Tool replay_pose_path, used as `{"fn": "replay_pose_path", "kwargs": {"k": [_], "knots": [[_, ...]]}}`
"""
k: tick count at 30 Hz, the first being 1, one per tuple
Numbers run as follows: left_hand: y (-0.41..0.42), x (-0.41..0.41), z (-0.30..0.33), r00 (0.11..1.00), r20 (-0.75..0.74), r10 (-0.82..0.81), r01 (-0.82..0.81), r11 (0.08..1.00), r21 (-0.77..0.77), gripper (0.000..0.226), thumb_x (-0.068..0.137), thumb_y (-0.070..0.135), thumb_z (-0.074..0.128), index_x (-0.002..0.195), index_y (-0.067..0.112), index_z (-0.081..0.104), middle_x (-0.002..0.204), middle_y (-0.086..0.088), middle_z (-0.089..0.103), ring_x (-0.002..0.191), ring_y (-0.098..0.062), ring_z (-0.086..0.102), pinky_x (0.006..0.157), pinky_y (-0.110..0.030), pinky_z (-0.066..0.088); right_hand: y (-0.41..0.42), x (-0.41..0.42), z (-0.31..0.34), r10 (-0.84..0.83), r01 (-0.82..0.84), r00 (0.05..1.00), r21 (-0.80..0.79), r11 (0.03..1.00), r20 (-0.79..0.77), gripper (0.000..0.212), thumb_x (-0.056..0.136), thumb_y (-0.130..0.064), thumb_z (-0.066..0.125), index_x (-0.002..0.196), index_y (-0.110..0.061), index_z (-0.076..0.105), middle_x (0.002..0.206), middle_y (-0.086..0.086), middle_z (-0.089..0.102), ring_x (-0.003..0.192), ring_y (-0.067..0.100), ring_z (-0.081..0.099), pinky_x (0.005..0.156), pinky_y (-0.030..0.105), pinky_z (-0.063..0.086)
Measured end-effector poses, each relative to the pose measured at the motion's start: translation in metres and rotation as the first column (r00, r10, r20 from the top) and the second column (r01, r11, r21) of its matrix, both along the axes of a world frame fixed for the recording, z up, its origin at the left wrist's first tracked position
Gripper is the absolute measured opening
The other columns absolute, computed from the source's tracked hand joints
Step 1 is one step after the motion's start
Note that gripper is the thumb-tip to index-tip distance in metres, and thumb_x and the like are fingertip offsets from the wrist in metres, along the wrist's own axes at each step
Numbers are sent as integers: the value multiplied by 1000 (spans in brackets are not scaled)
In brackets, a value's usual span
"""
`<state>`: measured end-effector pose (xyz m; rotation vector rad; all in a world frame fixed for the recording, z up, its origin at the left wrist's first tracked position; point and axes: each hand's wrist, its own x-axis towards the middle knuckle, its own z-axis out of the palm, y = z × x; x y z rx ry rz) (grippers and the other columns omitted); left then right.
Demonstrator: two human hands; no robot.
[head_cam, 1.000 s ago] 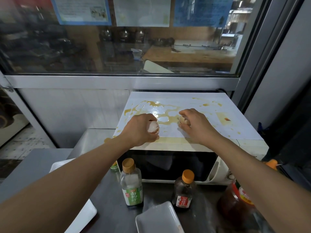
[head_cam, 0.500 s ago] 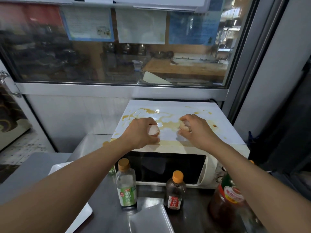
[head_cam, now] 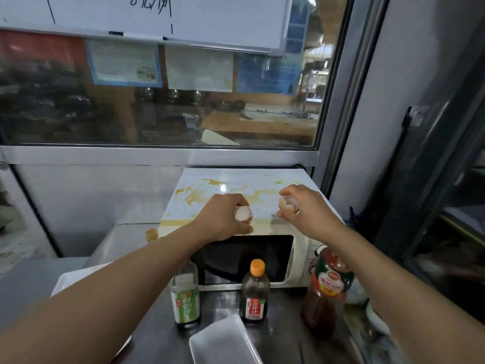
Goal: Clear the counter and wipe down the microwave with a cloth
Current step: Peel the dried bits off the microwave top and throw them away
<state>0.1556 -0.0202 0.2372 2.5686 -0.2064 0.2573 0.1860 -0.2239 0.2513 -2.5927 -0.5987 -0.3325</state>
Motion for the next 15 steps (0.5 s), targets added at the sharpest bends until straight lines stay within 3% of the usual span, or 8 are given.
{"fn": "replay_pose_path", "kwargs": {"k": [8,15], "knots": [[5,-20,6,973,21,-231,231,973,-7,44,66,33,81,104,20,63,95,7,58,89,-12,53,71,-23,38,5,-69,5,-186,187,982,-20,982,21,46,86,-30,66,127,-12,53,129,7,54,117,23,50,89,28,37],[15,-60,-4,895,-1,-446,446,895,-1,42,69,29,80,105,15,64,103,-2,64,94,-19,58,73,-29,45,24,-147,-13,-373,374,928,11,928,-12,41,83,-22,68,122,-12,57,120,7,61,109,24,58,87,28,43]]}}
